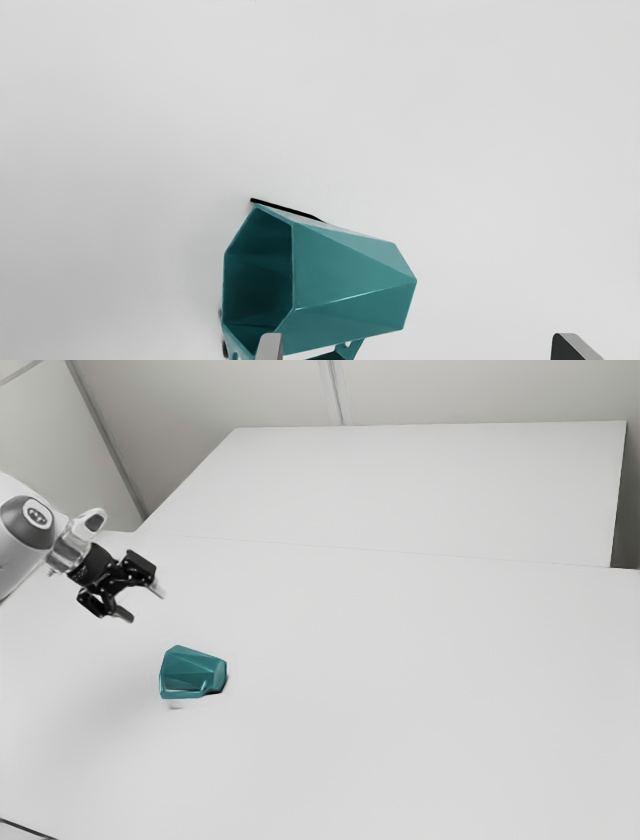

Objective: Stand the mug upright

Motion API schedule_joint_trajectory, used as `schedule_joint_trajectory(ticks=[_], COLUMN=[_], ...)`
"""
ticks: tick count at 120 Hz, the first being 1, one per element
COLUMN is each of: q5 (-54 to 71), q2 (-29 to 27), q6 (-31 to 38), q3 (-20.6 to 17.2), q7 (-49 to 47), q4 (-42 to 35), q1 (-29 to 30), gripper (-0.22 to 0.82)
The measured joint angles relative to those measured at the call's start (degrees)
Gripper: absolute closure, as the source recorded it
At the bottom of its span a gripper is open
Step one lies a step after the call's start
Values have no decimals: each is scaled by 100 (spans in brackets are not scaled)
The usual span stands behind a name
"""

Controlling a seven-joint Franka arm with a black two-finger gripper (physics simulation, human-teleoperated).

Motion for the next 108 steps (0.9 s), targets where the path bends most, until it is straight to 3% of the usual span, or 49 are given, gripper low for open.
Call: schedule_joint_trajectory(ticks=[33,57,108], q5=[-1245,-1737,-2666], q2=[1060,1712,2115], q6=[-395,-1065,-1906], q3=[666,699,702], q7=[1210,1997,3169], q4=[131,336,326], q1=[148,238,363], gripper=[2,2,2])
